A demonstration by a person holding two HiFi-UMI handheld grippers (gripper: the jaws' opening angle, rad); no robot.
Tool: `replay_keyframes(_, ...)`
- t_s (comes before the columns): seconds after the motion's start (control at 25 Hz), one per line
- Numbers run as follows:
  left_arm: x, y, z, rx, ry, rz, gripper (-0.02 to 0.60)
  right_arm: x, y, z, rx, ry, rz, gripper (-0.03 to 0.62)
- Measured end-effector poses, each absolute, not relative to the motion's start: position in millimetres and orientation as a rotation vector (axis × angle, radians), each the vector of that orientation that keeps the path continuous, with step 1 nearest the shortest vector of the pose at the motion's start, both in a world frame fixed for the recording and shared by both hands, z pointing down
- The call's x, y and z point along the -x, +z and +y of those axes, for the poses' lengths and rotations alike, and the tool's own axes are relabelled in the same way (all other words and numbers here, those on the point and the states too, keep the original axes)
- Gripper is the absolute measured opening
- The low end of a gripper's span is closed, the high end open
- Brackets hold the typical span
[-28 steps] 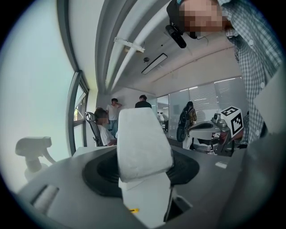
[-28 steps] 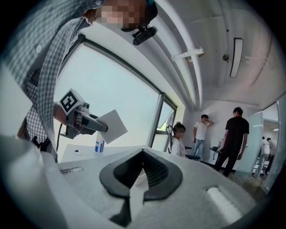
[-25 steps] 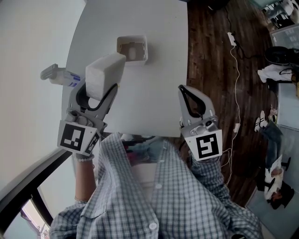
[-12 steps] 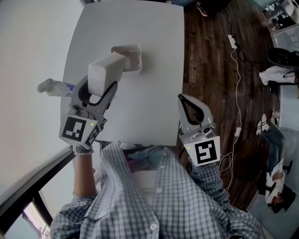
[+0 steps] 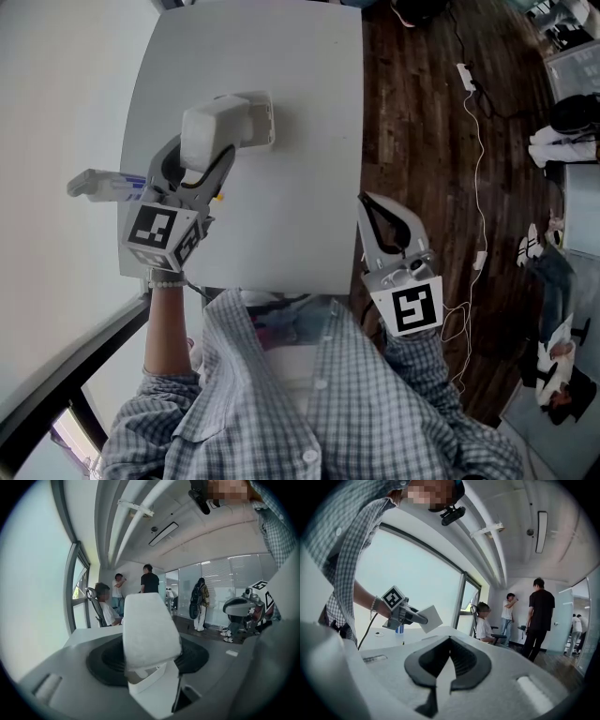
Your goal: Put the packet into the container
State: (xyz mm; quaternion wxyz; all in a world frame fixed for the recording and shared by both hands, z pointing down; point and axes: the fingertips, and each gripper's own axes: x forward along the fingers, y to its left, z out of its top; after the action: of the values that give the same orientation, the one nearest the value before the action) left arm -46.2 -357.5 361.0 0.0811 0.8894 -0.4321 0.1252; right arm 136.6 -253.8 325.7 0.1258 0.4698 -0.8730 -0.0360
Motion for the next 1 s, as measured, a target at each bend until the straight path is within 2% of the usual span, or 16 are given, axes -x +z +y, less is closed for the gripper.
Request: replay_keyframes(1.0,32.8,464.6,-413.9,-2.434,0.730,-1.148,0.264,-161.5,336.3,-238.8,-1.458,-0.033,-2.483,0.000)
